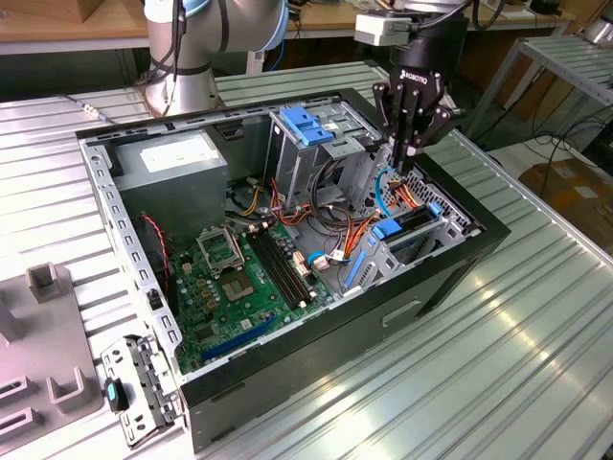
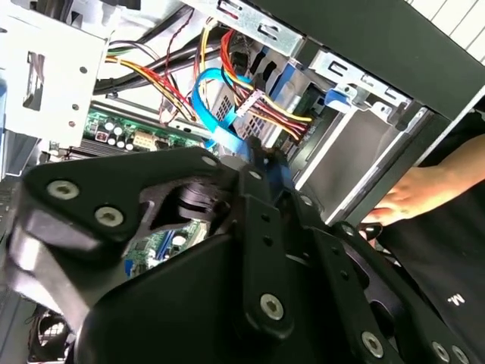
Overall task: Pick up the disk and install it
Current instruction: 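Insert the second disk wire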
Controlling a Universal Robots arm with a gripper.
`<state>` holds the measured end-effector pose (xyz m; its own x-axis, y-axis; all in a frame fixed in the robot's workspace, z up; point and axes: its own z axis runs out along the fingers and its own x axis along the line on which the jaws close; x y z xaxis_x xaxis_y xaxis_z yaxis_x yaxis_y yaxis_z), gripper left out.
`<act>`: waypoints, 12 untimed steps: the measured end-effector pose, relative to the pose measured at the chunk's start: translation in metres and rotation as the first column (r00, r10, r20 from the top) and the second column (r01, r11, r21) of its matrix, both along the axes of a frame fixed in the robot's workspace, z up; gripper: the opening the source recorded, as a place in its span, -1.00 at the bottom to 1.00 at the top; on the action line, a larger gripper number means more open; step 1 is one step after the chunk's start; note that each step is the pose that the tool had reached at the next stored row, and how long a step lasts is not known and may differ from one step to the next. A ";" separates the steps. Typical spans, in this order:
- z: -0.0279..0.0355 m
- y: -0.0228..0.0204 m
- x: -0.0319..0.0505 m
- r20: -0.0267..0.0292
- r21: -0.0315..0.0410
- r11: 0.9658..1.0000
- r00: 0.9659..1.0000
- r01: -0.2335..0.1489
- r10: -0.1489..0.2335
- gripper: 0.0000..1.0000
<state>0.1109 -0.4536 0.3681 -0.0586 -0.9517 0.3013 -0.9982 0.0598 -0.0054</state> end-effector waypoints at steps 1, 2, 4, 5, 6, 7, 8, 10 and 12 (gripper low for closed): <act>-0.0005 0.0000 0.0000 0.000 0.000 1.000 1.000 0.000 0.000 -0.67; -0.0008 0.0000 0.0000 0.000 -0.001 1.000 1.000 0.000 0.000 -0.67; -0.0013 -0.0003 0.0000 0.000 0.000 1.000 1.000 0.000 0.000 -0.67; -0.0014 -0.0007 0.0000 0.000 0.000 1.000 1.000 0.000 0.000 -0.67; -0.0017 -0.0023 0.0001 0.000 0.003 1.000 1.000 0.000 0.000 -0.67; -0.0020 -0.0042 0.0001 0.000 0.009 1.000 1.000 0.000 0.000 -0.67; -0.0023 -0.0068 0.0000 0.000 0.022 1.000 1.000 -0.001 0.001 -0.67; -0.0025 -0.0105 0.0000 0.001 0.046 0.999 1.000 -0.002 0.002 -0.67; -0.0029 -0.0159 -0.0001 0.002 0.072 0.997 1.000 -0.005 0.005 -0.67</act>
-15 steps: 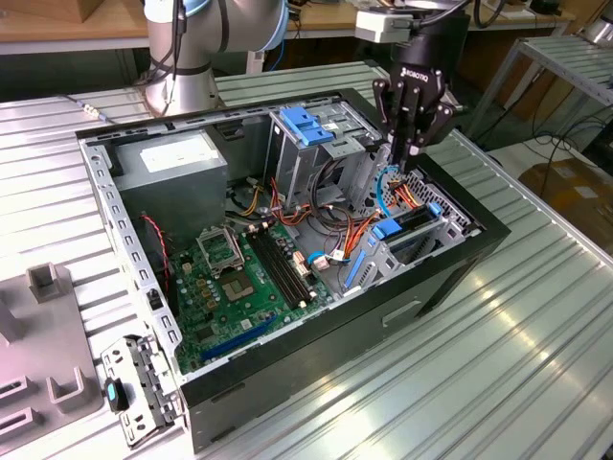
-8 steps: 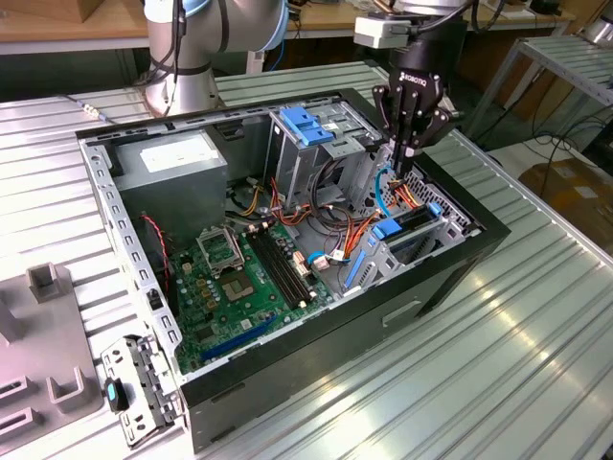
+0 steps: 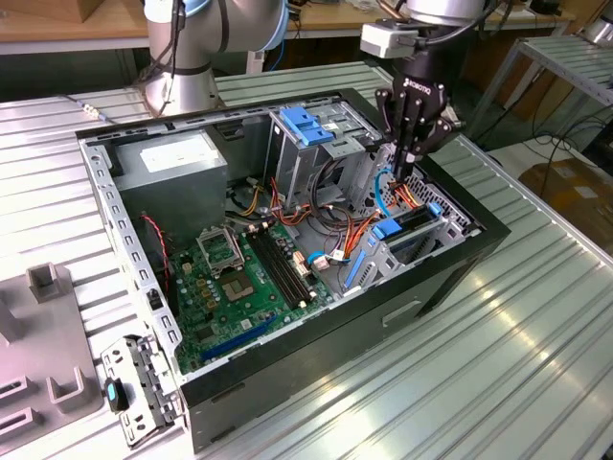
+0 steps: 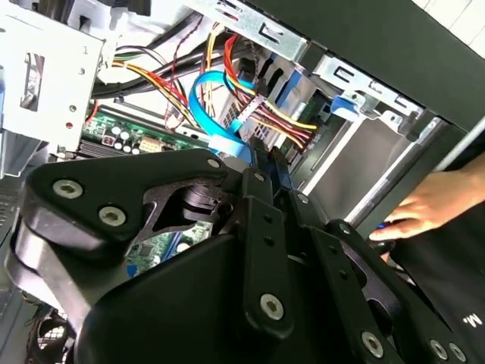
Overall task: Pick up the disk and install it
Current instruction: 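Insert the second disk wire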
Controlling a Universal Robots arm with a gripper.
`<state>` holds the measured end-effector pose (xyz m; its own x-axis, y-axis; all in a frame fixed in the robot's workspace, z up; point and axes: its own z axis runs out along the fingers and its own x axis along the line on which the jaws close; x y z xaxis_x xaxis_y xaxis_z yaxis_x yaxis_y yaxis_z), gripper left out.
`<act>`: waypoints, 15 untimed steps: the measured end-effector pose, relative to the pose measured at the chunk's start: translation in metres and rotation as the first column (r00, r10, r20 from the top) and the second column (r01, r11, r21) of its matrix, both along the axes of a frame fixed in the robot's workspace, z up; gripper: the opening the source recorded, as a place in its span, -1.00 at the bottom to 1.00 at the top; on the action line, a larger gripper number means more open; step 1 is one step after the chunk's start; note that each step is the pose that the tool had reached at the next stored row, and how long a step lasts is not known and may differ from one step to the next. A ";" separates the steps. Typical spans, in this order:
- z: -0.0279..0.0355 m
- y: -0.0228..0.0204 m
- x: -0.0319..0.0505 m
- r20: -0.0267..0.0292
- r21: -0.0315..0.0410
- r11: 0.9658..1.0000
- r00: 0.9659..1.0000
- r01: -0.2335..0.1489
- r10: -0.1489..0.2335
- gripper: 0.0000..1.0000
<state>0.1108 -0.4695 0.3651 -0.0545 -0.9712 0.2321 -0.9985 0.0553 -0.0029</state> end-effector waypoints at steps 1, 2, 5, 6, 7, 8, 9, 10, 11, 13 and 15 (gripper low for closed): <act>-0.0003 -0.0031 -0.0001 0.000 0.006 1.000 1.000 -0.001 0.001 -0.67; -0.0007 -0.0078 -0.0003 0.001 0.009 1.000 1.000 -0.002 0.002 -0.67; -0.0013 -0.0202 -0.0013 0.003 0.014 1.000 1.000 -0.005 0.005 -0.67; -0.0017 -0.0225 -0.0021 0.003 0.018 1.000 1.000 -0.007 0.007 -0.67; -0.0019 -0.0235 -0.0026 0.003 0.022 1.000 1.000 -0.009 0.009 -0.67; -0.0023 -0.0245 -0.0033 0.004 0.027 1.000 1.000 -0.011 0.011 -0.67; -0.0026 -0.0251 -0.0039 0.005 0.032 0.999 1.000 -0.013 0.013 -0.67; -0.0030 -0.0263 -0.0051 0.009 0.036 0.999 1.000 -0.016 0.015 -0.67; -0.0031 -0.0271 -0.0061 0.015 0.038 0.999 1.000 -0.017 0.016 -0.67; -0.0033 -0.0284 -0.0085 0.029 0.038 0.999 0.999 -0.019 0.018 -0.67; -0.0033 -0.0291 -0.0120 0.040 0.038 0.999 0.999 -0.020 0.018 -0.67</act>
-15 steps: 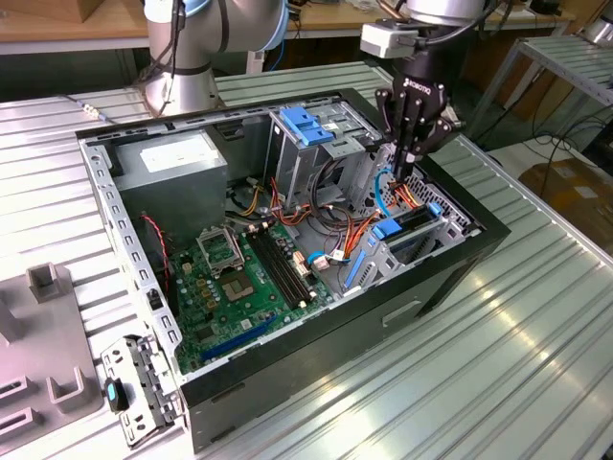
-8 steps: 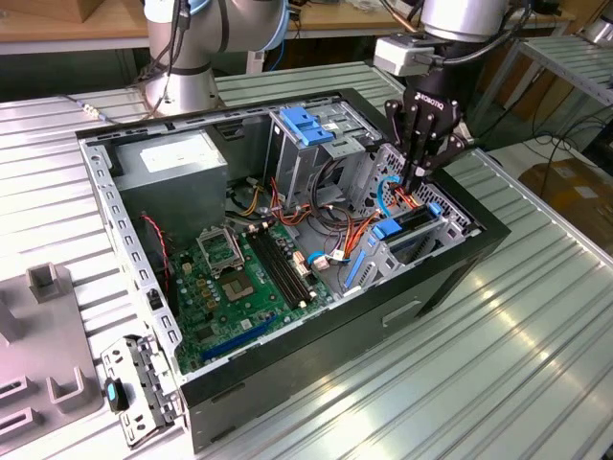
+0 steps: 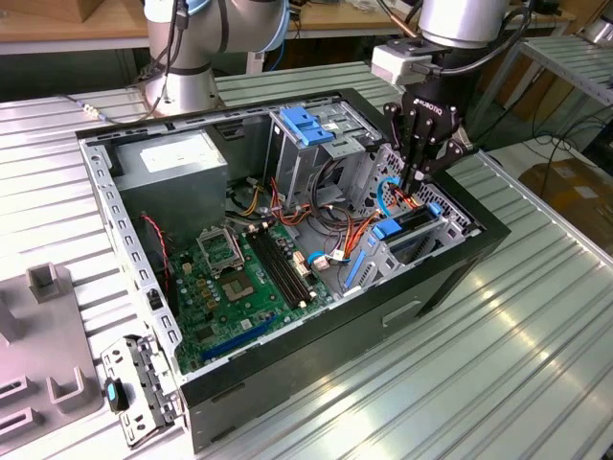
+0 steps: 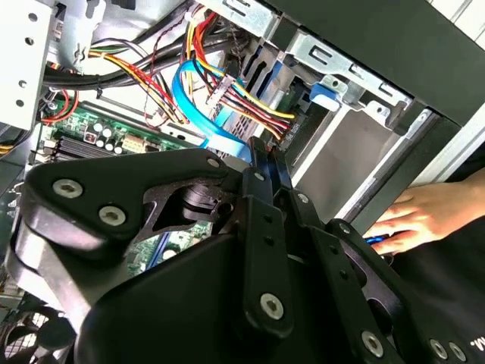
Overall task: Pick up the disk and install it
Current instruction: 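Insert the second disk wire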
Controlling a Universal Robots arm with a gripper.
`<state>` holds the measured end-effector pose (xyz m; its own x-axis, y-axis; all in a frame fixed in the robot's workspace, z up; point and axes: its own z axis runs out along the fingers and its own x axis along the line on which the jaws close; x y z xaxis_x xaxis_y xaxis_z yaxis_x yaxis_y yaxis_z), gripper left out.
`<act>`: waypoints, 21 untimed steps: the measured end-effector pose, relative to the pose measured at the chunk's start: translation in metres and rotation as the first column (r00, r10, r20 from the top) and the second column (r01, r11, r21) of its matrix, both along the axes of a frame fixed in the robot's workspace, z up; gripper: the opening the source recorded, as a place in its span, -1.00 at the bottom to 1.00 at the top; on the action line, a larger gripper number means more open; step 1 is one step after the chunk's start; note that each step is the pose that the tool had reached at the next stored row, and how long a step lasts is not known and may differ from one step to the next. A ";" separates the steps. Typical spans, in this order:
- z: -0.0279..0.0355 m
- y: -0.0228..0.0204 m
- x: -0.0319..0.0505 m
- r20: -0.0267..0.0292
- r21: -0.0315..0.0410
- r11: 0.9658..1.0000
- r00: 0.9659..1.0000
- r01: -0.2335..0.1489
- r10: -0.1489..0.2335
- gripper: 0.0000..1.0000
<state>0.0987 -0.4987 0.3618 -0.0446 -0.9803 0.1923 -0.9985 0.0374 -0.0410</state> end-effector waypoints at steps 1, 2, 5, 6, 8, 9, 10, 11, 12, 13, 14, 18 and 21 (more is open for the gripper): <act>0.0000 -0.0002 -0.0019 0.005 0.000 1.000 1.000 0.000 0.000 -0.67; 0.0000 -0.0004 -0.0034 0.009 0.000 1.000 1.000 0.000 0.000 -0.67; -0.0005 -0.0023 -0.0077 0.022 0.004 1.000 1.000 -0.002 0.002 -0.67; -0.0008 -0.0037 -0.0080 0.023 0.009 1.000 1.000 -0.002 0.002 -0.67; -0.0015 -0.0101 -0.0085 0.025 0.037 0.999 1.000 -0.003 0.002 -0.67; -0.0016 -0.0116 -0.0085 0.025 0.044 0.999 1.000 -0.003 0.002 -0.67; -0.0020 -0.0155 -0.0087 0.025 0.062 0.998 1.000 -0.004 0.002 -0.67; -0.0024 -0.0192 -0.0088 0.026 0.078 0.997 1.000 -0.004 0.002 -0.67; -0.0026 -0.0234 -0.0089 0.027 0.090 0.996 1.000 -0.004 0.002 -0.67; -0.0031 -0.0266 -0.0090 0.029 0.095 0.995 1.000 -0.005 0.002 -0.67; -0.0035 -0.0293 -0.0093 0.032 0.096 0.995 0.999 -0.005 0.002 -0.67; -0.0051 -0.0341 -0.0154 0.069 0.104 0.994 0.998 -0.011 0.004 -0.67; -0.0064 -0.0377 -0.0175 0.080 0.112 0.994 0.997 -0.015 0.006 -0.67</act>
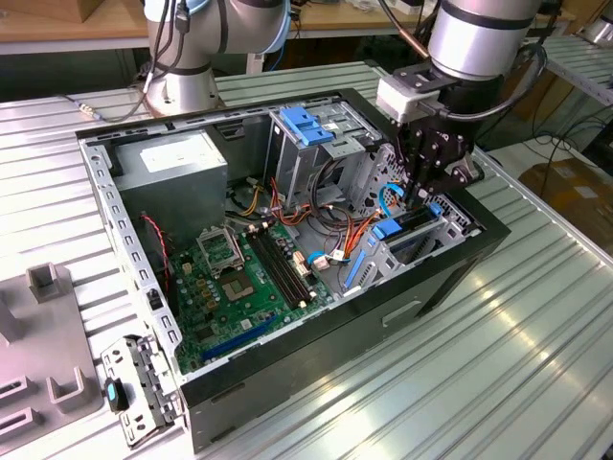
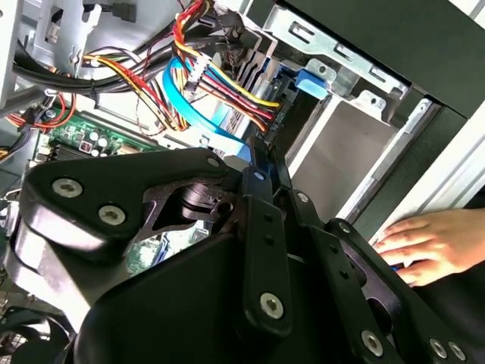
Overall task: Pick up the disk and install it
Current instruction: 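Insert the second disk wire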
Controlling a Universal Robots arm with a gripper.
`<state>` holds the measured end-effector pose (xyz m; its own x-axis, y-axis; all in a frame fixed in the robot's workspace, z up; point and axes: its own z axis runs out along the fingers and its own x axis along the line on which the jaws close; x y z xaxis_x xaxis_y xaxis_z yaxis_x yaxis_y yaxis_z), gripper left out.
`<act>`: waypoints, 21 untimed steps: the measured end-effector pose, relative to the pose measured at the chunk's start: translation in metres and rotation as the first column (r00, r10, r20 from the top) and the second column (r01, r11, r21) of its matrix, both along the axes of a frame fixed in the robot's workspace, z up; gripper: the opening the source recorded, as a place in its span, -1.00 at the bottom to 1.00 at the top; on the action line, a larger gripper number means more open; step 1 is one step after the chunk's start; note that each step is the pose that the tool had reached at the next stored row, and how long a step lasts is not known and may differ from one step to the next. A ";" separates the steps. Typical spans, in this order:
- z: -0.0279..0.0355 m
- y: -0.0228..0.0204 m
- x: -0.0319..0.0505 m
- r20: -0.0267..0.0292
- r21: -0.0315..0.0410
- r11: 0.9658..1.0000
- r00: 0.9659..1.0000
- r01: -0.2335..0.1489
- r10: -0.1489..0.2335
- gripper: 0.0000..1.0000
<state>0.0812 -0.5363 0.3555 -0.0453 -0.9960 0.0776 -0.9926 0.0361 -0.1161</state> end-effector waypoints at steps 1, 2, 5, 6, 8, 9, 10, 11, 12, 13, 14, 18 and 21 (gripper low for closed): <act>-0.0010 -0.0034 -0.0006 0.003 0.003 1.000 1.000 -0.001 0.001 -0.67; -0.0020 -0.0070 -0.0010 0.005 0.012 1.000 1.000 -0.001 0.001 -0.67; -0.0026 -0.0109 -0.0015 0.006 0.064 0.998 1.000 -0.002 0.001 -0.67; -0.0030 -0.0135 -0.0015 0.007 0.083 0.997 1.000 -0.002 0.001 -0.67; -0.0037 -0.0161 -0.0016 0.007 0.094 0.996 1.000 -0.002 0.001 -0.67; -0.0041 -0.0165 -0.0015 0.008 0.095 0.995 1.000 -0.002 0.001 -0.67; -0.0042 -0.0165 -0.0015 0.008 0.096 0.995 1.000 -0.002 0.001 -0.67; -0.0046 -0.0165 -0.0015 0.008 0.096 0.995 1.000 -0.002 0.001 -0.67; -0.0051 -0.0167 -0.0015 0.008 0.097 0.995 1.000 -0.002 0.001 -0.67; -0.0057 -0.0170 -0.0015 0.008 0.097 0.995 1.000 -0.002 0.001 -0.67; -0.0061 -0.0173 -0.0015 0.008 0.097 0.995 1.000 -0.002 0.001 -0.67; -0.0092 -0.0184 -0.0015 0.008 0.097 0.995 1.000 -0.002 0.001 -0.67; -0.0100 -0.0185 -0.0015 0.008 0.099 0.995 1.000 -0.002 0.002 -0.67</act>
